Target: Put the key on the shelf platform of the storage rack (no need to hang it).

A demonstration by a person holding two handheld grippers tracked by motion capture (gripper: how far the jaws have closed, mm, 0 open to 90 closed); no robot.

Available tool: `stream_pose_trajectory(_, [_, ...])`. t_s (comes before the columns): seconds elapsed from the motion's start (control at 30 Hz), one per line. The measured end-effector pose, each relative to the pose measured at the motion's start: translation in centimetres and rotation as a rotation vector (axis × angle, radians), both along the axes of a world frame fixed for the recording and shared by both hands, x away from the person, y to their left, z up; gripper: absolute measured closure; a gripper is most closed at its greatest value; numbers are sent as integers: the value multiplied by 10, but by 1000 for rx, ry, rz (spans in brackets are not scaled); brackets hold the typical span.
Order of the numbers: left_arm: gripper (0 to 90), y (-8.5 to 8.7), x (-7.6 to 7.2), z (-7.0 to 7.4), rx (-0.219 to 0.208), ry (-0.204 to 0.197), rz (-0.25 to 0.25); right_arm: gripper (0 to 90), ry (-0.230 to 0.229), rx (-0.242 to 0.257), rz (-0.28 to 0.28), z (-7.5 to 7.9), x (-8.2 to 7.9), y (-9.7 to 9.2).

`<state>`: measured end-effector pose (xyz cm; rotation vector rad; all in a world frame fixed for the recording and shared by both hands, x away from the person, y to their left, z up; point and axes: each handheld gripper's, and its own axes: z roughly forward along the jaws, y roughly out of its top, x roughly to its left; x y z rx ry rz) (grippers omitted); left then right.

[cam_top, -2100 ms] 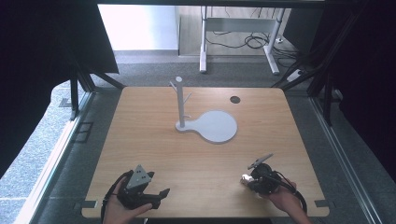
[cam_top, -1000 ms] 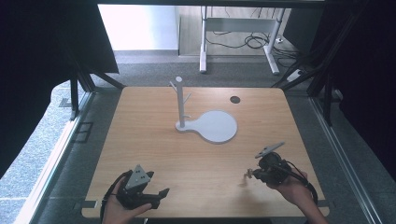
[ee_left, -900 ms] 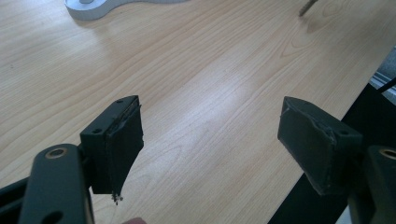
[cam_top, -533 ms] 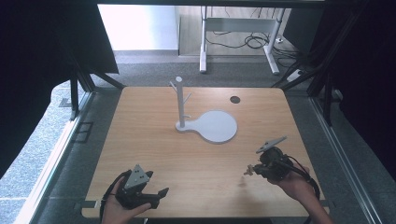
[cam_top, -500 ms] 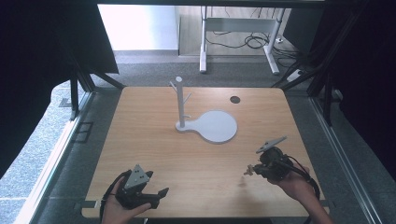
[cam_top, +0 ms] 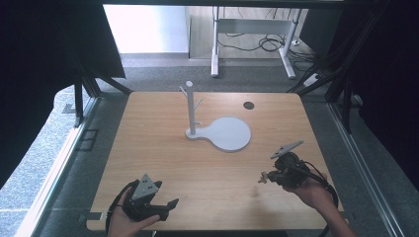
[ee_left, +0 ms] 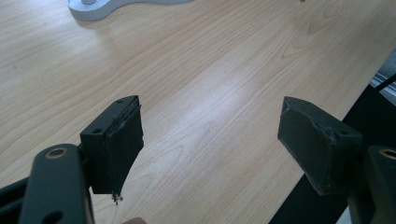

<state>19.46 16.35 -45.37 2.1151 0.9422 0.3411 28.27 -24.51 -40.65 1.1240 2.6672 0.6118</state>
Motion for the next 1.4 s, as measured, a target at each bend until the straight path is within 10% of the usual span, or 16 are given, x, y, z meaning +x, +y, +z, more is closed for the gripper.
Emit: stream_pose_trajectory(1.4, [226, 3, 1, 0, -4, 1, 2, 850, 50, 22, 26, 15, 58, 27])
